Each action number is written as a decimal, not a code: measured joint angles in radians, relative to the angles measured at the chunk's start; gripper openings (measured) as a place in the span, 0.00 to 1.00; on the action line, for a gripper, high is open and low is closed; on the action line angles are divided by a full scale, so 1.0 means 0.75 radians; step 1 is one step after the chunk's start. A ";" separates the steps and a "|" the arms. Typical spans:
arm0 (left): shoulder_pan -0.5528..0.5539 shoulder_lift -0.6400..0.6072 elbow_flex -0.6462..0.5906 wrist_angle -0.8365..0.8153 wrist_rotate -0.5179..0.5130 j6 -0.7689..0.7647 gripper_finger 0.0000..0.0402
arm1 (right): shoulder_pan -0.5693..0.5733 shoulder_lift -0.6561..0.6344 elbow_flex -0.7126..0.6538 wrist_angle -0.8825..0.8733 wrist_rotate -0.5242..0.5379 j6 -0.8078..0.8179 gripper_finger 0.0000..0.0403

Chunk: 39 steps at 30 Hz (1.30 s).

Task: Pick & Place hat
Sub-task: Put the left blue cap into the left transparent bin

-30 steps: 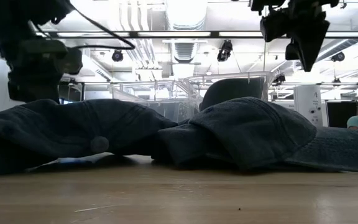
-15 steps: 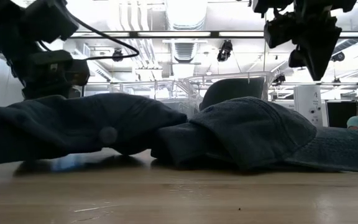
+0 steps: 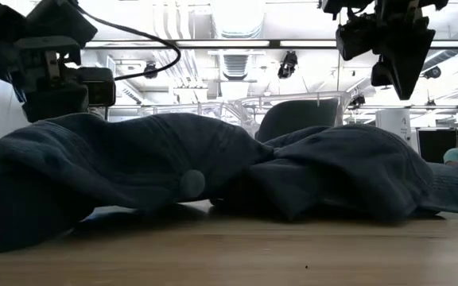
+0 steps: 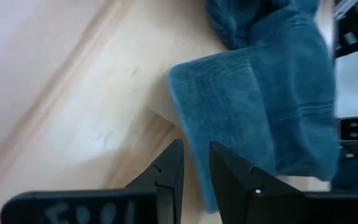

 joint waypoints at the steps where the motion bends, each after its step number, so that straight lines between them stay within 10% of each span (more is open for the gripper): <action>1: 0.000 0.000 0.000 -0.013 -0.013 0.010 0.17 | 0.000 0.000 0.000 0.000 0.000 0.006 0.15; 26: -0.007 0.023 -0.164 0.326 0.102 -0.120 0.17 | 0.000 0.000 0.002 0.028 0.000 0.036 0.15; 39: -0.051 0.333 -0.160 0.705 0.156 -0.153 0.17 | 0.000 -0.001 0.002 0.029 0.000 0.111 0.15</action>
